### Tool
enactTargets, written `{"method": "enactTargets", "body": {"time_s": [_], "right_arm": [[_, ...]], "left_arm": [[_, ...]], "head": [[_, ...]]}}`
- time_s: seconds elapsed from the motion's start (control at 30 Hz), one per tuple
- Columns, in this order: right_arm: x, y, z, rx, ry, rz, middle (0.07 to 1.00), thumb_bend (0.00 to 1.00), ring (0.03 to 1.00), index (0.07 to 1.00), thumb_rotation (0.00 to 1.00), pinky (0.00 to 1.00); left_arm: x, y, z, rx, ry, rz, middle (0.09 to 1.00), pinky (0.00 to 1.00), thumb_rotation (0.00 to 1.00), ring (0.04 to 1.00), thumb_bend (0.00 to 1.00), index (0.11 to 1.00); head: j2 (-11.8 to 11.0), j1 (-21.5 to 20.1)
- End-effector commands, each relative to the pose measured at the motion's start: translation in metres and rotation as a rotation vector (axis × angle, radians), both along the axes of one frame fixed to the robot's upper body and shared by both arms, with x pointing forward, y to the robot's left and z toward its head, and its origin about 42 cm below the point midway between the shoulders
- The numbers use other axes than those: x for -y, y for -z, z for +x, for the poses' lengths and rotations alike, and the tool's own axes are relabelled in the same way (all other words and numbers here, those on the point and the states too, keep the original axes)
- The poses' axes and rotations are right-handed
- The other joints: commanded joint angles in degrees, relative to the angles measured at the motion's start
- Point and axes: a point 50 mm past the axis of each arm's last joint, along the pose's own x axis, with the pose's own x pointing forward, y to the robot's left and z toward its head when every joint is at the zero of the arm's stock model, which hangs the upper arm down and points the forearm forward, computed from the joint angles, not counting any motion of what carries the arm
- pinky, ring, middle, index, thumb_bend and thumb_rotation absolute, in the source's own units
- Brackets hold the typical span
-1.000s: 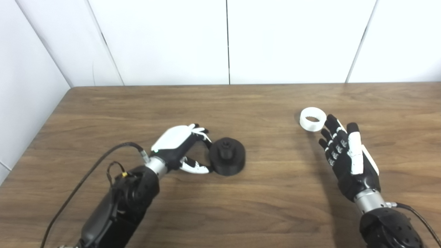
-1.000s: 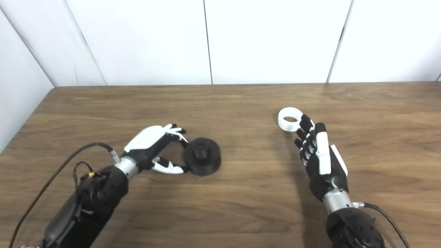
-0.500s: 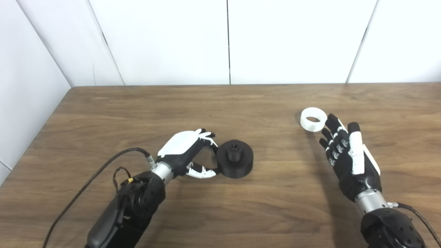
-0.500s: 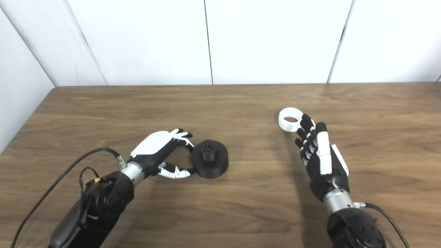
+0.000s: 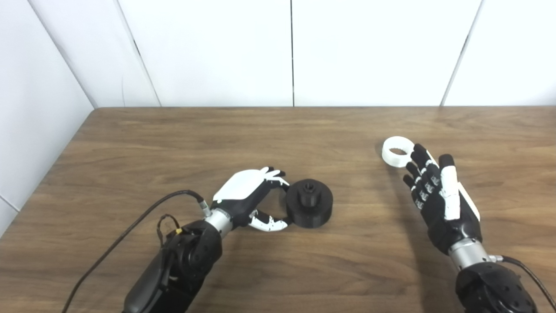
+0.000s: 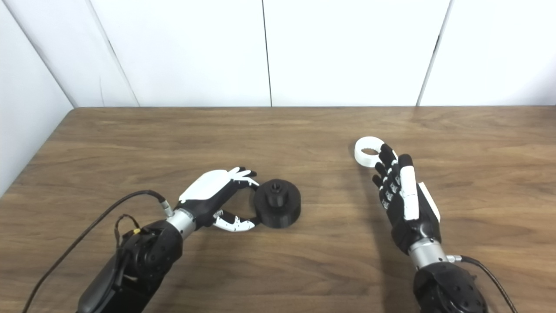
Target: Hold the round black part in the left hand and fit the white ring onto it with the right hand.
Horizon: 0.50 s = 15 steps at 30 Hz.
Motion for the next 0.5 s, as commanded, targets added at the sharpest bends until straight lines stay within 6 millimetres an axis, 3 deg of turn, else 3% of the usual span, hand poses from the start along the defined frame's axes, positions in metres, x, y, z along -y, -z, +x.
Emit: {"method": "enactTargets", "body": {"time_s": [0.0,0.47], "right_arm": [[-0.0025,-0.0210,0.0057,0.090,-0.014,0.000,1.000,0.63,1.000,0.972,1.00,1.00],[-0.0018,-0.0182,0.0066,0.080,-0.016,-0.008,1.000,0.64,1.000,0.968,1.00,1.00]], "left_arm": [[0.0090,-0.0075,0.0059,0.024,0.035,0.009,0.958,0.96,0.30,1.000,0.94,0.758],[0.0106,-0.0119,0.0072,0.034,0.037,0.025,0.961,0.96,0.31,1.000,0.99,0.802]], "head": [[0.2,0.1],[0.2,0.3]]}}
